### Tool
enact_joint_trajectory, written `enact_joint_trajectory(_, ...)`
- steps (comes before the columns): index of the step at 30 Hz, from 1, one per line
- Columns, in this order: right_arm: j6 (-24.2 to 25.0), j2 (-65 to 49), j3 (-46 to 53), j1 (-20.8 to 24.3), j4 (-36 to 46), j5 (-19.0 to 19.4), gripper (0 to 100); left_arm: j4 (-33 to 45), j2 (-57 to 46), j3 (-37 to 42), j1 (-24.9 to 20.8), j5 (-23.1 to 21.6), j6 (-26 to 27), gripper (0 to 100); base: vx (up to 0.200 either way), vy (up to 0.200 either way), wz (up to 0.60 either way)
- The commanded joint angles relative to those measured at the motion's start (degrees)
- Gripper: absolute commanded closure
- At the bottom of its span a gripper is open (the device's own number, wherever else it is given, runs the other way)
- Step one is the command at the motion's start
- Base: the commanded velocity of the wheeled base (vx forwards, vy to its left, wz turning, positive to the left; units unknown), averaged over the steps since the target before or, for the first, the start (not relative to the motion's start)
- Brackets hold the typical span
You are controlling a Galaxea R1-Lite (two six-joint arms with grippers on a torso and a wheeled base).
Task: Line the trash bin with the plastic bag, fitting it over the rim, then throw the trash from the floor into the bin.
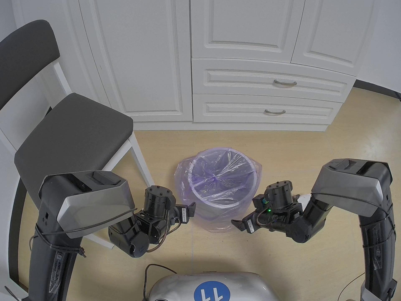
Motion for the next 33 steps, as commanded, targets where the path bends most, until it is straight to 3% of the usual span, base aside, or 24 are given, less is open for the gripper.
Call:
enact_joint_trajectory(1, 4.2, 7.1, -6.2, 1.6, 0.8, -2.0, 0, -3.0, -0.6, 1.9, -0.7, 0.4, 0.1, 0, 0.0, 0.0, 0.0)
enact_joint_trajectory(8, 5.7, 8.2, -10.6, -0.2, 4.6, -2.5, 0, -4.3, -4.2, 3.7, -0.8, 0.4, 0.3, 0, 0.0, 0.0, 0.0)
enact_joint_trajectory(9, 5.7, 8.2, -11.1, -0.4, 4.9, -2.5, 100, -4.4, -4.7, 3.9, -0.9, 0.4, 0.3, 0, 0.0, 0.0, 0.0)
enact_joint_trajectory(21, 6.0, 9.7, -16.0, -3.6, 7.0, -2.6, 100, -6.6, -8.1, 5.5, -1.4, 0.4, 0.6, 0, 0.0, 0.0, 0.0)
enact_joint_trajectory(28, 3.7, 10.8, -19.2, -9.6, 7.5, -1.6, 100, -7.1, -8.4, 5.4, -1.3, 0.4, 0.6, 0, 0.0, 0.0, 0.0)
enact_joint_trajectory(33, 4.0, 11.8, -22.2, -11.1, 8.7, 0.2, 100, -7.8, -8.4, 5.4, -1.2, 0.4, 0.7, 0, 0.0, 0.0, 0.0)
